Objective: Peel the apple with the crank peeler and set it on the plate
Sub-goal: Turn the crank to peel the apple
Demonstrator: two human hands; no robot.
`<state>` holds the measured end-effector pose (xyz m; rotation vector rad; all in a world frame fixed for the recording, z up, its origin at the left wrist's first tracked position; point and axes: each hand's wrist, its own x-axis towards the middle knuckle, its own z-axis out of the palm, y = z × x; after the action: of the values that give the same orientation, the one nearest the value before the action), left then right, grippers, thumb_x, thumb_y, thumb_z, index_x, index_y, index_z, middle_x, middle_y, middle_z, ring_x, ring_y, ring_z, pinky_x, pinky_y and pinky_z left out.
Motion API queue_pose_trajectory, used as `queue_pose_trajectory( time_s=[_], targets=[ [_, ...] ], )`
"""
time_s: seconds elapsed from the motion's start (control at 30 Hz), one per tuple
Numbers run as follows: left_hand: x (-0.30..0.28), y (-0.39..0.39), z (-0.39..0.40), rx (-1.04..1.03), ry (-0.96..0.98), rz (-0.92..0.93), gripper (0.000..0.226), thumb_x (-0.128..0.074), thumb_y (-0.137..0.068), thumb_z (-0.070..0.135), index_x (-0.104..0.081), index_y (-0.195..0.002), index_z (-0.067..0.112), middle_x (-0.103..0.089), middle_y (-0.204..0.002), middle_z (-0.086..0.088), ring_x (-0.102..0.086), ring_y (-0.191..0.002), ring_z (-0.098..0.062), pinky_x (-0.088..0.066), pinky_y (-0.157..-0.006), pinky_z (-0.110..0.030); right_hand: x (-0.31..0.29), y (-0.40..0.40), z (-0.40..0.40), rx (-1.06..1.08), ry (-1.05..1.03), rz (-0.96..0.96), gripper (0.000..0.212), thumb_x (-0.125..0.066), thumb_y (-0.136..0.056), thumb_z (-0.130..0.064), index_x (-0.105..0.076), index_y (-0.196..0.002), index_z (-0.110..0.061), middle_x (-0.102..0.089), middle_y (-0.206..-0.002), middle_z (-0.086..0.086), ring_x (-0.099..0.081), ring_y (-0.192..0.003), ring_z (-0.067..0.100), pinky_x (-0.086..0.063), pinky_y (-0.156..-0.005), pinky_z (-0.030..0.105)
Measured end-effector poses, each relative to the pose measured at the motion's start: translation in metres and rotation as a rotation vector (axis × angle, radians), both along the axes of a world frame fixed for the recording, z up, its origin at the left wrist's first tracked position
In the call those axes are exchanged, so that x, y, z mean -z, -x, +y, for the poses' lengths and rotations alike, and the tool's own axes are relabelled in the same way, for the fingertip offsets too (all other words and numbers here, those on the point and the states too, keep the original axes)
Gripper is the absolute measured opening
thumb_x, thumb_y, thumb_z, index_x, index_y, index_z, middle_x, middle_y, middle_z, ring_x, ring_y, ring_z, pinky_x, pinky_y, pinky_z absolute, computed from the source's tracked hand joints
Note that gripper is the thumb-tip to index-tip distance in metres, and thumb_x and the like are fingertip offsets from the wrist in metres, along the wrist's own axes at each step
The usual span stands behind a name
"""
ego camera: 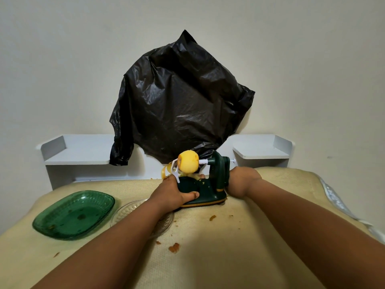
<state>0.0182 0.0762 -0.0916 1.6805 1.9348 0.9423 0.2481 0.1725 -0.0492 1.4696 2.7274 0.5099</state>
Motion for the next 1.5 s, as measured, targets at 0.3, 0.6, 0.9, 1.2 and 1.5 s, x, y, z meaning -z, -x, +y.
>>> queue_pose_trajectory(
  time_s=[0.3, 0.6, 0.9, 1.2, 1.5],
  targets=[
    [-0.001, -0.001, 0.0, -0.001, 0.015, 0.011, 0.075, -0.08, -0.071, 0.062, -0.048, -0.127, 0.023, -0.064, -0.121, -0.002, -0.063, -0.106, -0.018, -0.057, -0.095, -0.041, -0.018, -0.015, -0.017, 0.0, 0.027, -0.007, 0.025, -0.049, -0.088, -0.029, -0.051, -0.063, -0.023, -0.056, -0.068, -0.003, -0.057, -0.064, 0.016, -0.045, -0.055, 0.027],
    [-0.001, 0.001, 0.0, -0.003, 0.006, 0.036, 0.069, -0.08, -0.073, 0.061, -0.045, -0.123, 0.027, -0.063, -0.119, -0.002, -0.063, -0.105, -0.019, -0.057, -0.093, -0.04, -0.055, -0.02, -0.03, -0.032, -0.07, -0.099, 0.033, -0.049, -0.091, -0.034, -0.044, -0.061, -0.024, -0.048, -0.064, -0.003, -0.044, -0.055, 0.01, -0.033, -0.049, 0.025],
    [-0.002, 0.0, -0.001, 0.003, 0.02, 0.024, 0.074, -0.08, -0.074, 0.061, -0.048, -0.128, 0.023, -0.065, -0.118, -0.001, -0.064, -0.103, -0.016, -0.058, -0.092, -0.039, -0.102, -0.012, -0.023, -0.023, -0.242, -0.107, 0.032, -0.05, -0.088, -0.032, -0.042, -0.058, -0.024, -0.047, -0.062, -0.003, -0.044, -0.052, 0.013, -0.029, -0.047, 0.024],
    [0.0, 0.001, -0.001, 0.014, -0.005, 0.002, 0.067, -0.079, -0.073, 0.061, -0.045, -0.122, 0.031, -0.062, -0.118, 0.004, -0.061, -0.103, -0.012, -0.057, -0.09, -0.032, -0.123, 0.0, 0.0, -0.048, -0.256, -0.085, 0.036, -0.053, -0.089, -0.029, -0.041, -0.056, -0.022, -0.045, -0.06, -0.004, -0.045, -0.052, 0.015, -0.033, -0.052, 0.025],
    [0.004, 0.002, 0.003, -0.005, -0.023, 0.01, 0.085, -0.078, -0.069, 0.066, -0.047, -0.135, 0.022, -0.064, -0.126, -0.002, -0.063, -0.112, -0.021, -0.058, -0.095, -0.041, -0.127, 0.013, 0.03, -0.037, -0.225, -0.056, 0.021, -0.052, -0.089, -0.025, -0.054, -0.069, -0.021, -0.057, -0.072, 0.001, -0.057, -0.067, 0.023, -0.042, -0.061, 0.028]
  ],
)
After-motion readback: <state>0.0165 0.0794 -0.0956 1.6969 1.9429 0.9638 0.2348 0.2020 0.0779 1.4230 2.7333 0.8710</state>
